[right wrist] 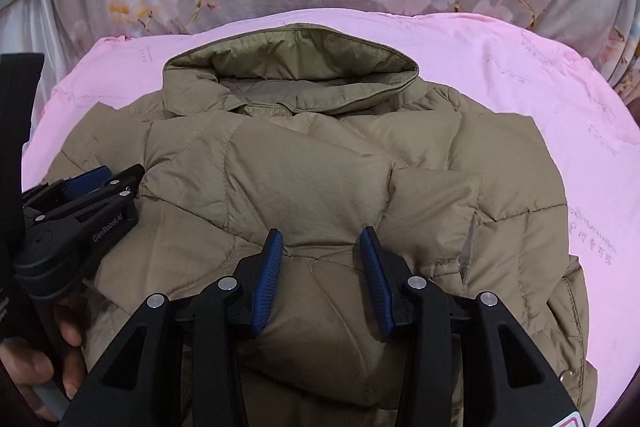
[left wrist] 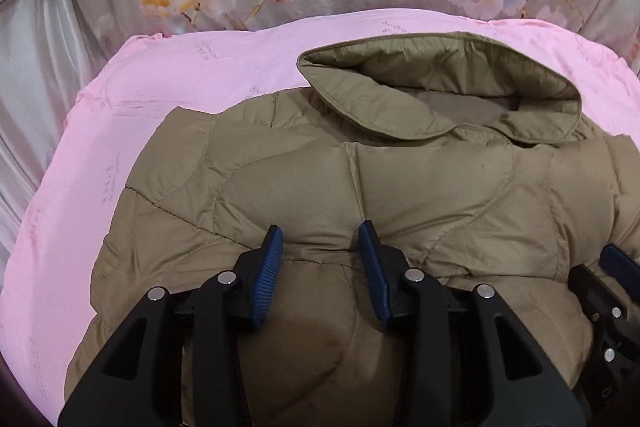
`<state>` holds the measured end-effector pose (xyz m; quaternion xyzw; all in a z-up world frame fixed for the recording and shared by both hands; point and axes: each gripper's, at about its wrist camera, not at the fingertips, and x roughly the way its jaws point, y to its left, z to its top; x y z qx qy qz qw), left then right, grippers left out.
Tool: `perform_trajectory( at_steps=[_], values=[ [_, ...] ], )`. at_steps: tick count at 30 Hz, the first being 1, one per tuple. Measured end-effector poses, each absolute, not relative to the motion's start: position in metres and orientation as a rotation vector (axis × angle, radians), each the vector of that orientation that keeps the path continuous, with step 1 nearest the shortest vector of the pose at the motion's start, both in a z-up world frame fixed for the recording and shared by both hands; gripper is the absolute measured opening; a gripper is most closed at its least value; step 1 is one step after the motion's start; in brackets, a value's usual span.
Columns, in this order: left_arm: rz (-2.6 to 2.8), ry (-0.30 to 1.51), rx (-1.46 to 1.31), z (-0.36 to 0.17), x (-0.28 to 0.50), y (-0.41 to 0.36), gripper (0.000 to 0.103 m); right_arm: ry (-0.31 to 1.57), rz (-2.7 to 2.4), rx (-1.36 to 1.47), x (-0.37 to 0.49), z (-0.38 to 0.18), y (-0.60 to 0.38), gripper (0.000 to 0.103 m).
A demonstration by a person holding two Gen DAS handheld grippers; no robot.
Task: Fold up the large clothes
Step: 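Grasp the collar edge with both grippers and lift it toward the hem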
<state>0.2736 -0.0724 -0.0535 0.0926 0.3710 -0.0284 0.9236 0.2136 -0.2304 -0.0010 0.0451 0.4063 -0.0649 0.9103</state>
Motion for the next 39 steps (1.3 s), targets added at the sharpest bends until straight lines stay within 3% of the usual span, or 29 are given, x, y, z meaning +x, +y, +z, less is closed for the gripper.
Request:
perform_trajectory(
  at_steps=[20, 26, 28, 34, 35, 36, 38, 39],
  values=[
    [-0.083, 0.780, 0.160, -0.054, 0.277, -0.067, 0.041, 0.840, -0.143, 0.073, 0.217, -0.007, -0.228, 0.041],
    [-0.230, 0.807, -0.105, -0.007, 0.288, -0.028, 0.068, 0.842, -0.042, 0.262, 0.224, 0.021, -0.258, 0.042],
    [-0.282, 0.807, -0.209, 0.011, 0.305, -0.021, 0.092, 0.821, -0.029, 0.380, 0.235, 0.033, -0.277, 0.042],
    [-0.318, 0.973, -0.308, -0.003, 0.377, -0.039, 0.094, 0.854, 0.015, 0.644, 0.283, 0.017, -0.312, 0.043],
    [-0.338, 1.019, -0.349, -0.013, 0.388, -0.041, 0.093, 0.860, 0.022, 0.683, 0.289, 0.011, -0.315, 0.043],
    [-0.346, 1.045, -0.381, -0.021, 0.394, -0.042, 0.086, 0.869, 0.033, 0.728, 0.297, 0.004, -0.318, 0.043],
    [-0.339, 1.068, -0.404, -0.028, 0.402, -0.044, 0.057, 0.884, 0.036, 0.764, 0.307, -0.005, -0.320, 0.031],
    [-0.352, 1.076, -0.407, -0.028, 0.403, -0.045, 0.022, 0.886, 0.042, 0.767, 0.311, -0.007, -0.321, 0.004]
  ],
)
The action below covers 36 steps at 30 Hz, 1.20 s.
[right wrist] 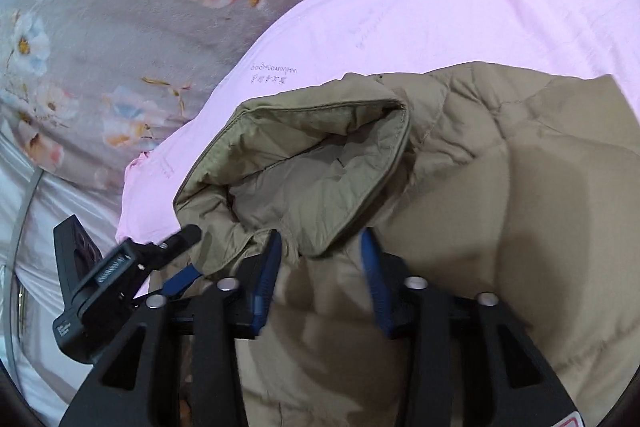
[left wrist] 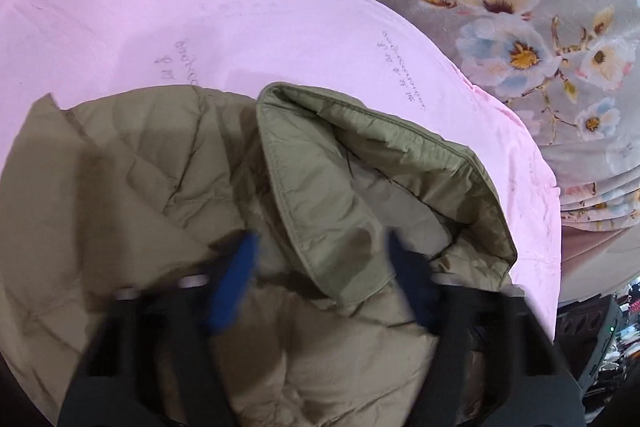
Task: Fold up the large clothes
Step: 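Grasp the collar edge with both grippers and lift it toward the hem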
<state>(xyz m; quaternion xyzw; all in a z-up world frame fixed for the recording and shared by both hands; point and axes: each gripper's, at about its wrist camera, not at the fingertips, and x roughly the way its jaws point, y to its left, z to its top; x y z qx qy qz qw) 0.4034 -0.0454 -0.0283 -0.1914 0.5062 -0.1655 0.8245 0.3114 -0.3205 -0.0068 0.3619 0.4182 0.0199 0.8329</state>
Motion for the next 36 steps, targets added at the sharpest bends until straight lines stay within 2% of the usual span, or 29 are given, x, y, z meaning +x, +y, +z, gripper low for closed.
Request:
perform_trajectory(
  at_steps=[1, 3, 6, 8, 11, 21, 24, 25, 26, 28, 32, 36],
  values=[
    [-0.367, 1.083, -0.412, -0.028, 0.403, -0.046, 0.011, 0.882, 0.044, 0.766, 0.313, -0.004, -0.320, 0.004],
    [-0.375, 1.033, -0.396, -0.016, 0.394, -0.045, 0.007, 0.803, 0.059, 0.730, 0.305, 0.014, -0.318, 0.004],
    [-0.365, 0.948, -0.309, -0.003, 0.377, -0.042, 0.007, 0.752, 0.009, 0.538, 0.292, 0.028, -0.303, 0.003],
    [-0.336, 0.965, -0.249, -0.016, 0.377, -0.048, 0.006, 0.804, -0.040, 0.454, 0.296, 0.014, -0.297, 0.003],
    [-0.305, 0.987, -0.200, -0.042, 0.378, -0.052, 0.006, 0.872, -0.072, 0.429, 0.300, -0.011, -0.294, 0.002],
    [-0.229, 0.897, -0.038, -0.045, 0.361, -0.069, 0.009, 0.892, -0.071, 0.404, 0.309, -0.029, -0.293, 0.000],
    [-0.242, 0.902, -0.044, -0.038, 0.359, -0.066, 0.012, 0.894, -0.058, 0.441, 0.302, -0.024, -0.297, 0.006],
    [-0.251, 0.905, -0.055, -0.031, 0.355, -0.057, 0.015, 0.883, -0.061, 0.473, 0.293, -0.018, -0.301, 0.013],
    [-0.260, 0.899, -0.072, -0.025, 0.351, -0.052, 0.019, 0.862, -0.058, 0.499, 0.284, -0.010, -0.305, 0.014],
    [-0.269, 0.865, -0.108, -0.005, 0.346, -0.037, 0.040, 0.803, -0.040, 0.524, 0.270, 0.010, -0.313, 0.014],
    [-0.273, 0.814, -0.177, 0.049, 0.379, -0.022, 0.041, 0.737, -0.012, 0.549, 0.290, 0.047, -0.328, 0.014],
    [-0.229, 0.871, -0.220, 0.062, 0.438, -0.033, 0.042, 0.722, -0.041, 0.508, 0.346, 0.062, -0.326, 0.014]
  ],
)
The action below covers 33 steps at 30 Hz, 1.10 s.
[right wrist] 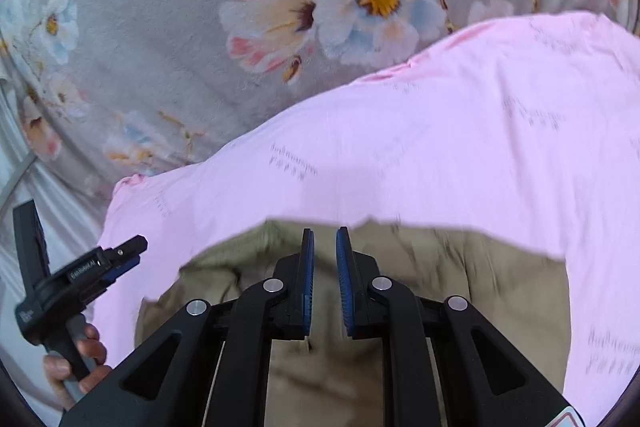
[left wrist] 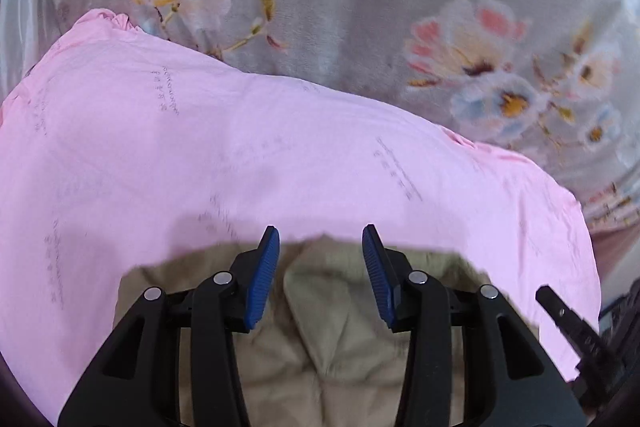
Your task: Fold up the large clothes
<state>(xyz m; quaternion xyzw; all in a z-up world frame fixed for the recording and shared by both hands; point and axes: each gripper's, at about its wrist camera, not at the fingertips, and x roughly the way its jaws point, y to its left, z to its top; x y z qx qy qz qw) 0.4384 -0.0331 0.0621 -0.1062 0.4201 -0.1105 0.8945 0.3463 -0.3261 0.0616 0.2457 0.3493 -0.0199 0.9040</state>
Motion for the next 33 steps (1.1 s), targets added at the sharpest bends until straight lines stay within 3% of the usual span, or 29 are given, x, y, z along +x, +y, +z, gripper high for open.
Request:
perform_trajectory(
  at_steps=[5, 9, 15, 22, 33],
  values=[
    [-0.225, 1.046, -0.262, 0.019, 0.486, -0.051, 0.041, 0.778, -0.072, 0.472, 0.387, 0.043, -0.323, 0.014],
    [-0.232, 1.101, -0.174, -0.011, 0.469, -0.056, 0.031, 0.895, -0.040, 0.349, 0.389, 0.008, -0.307, 0.014],
    [-0.231, 1.059, -0.031, -0.038, 0.428, -0.055, 0.030, 0.894, -0.053, 0.246, 0.351, -0.008, -0.302, 0.005],
    [-0.168, 0.959, 0.074, -0.046, 0.413, -0.067, 0.030, 0.893, -0.115, 0.374, 0.356, -0.018, -0.325, 0.000],
    [-0.125, 0.890, 0.138, -0.052, 0.407, -0.077, 0.030, 0.869, -0.120, 0.404, 0.355, -0.033, -0.325, 0.000]
  ],
)
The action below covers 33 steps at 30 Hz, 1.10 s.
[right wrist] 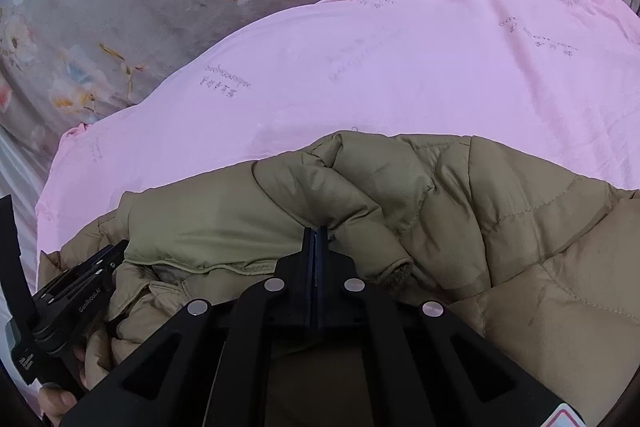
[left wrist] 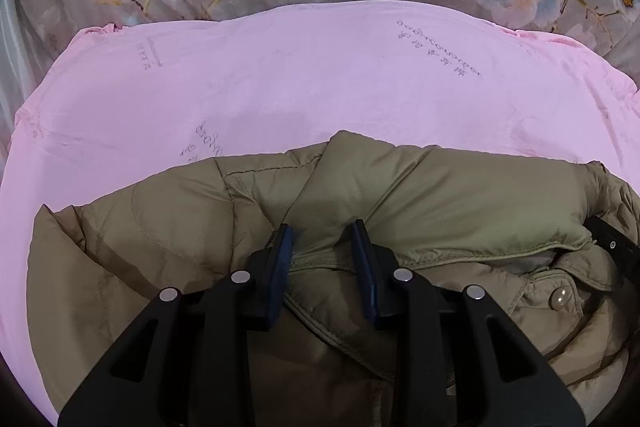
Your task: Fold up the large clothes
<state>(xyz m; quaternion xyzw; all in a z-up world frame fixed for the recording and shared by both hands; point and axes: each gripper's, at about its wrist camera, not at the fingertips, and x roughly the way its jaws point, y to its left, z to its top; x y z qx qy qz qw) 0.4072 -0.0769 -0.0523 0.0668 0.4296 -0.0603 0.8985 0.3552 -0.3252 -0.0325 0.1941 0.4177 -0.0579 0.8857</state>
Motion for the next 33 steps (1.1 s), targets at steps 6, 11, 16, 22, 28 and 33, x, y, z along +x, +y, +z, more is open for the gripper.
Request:
perform_trajectory(
  at_steps=[6, 11, 16, 22, 28, 33],
  values=[
    [-0.103, 0.886, 0.179, -0.054, 0.406, -0.083, 0.030, 0.867, -0.143, 0.367, 0.357, -0.032, -0.320, 0.000],
    [-0.099, 0.888, 0.182, -0.054, 0.406, -0.083, 0.030, 0.865, -0.147, 0.362, 0.357, -0.032, -0.320, 0.000],
    [-0.103, 0.890, 0.171, -0.053, 0.406, -0.082, 0.030, 0.847, -0.113, 0.418, 0.355, -0.032, -0.327, 0.000],
    [-0.165, 0.890, 0.066, -0.039, 0.395, -0.062, 0.033, 0.716, -0.070, 0.446, 0.300, 0.002, -0.325, 0.014],
    [-0.207, 0.830, 0.019, 0.019, 0.288, -0.003, 0.073, 0.691, -0.015, 0.387, 0.151, 0.051, -0.319, 0.051],
    [-0.149, 0.950, -0.040, 0.028, 0.192, 0.077, 0.077, 0.822, -0.070, 0.432, 0.018, 0.036, -0.355, 0.062]
  ],
)
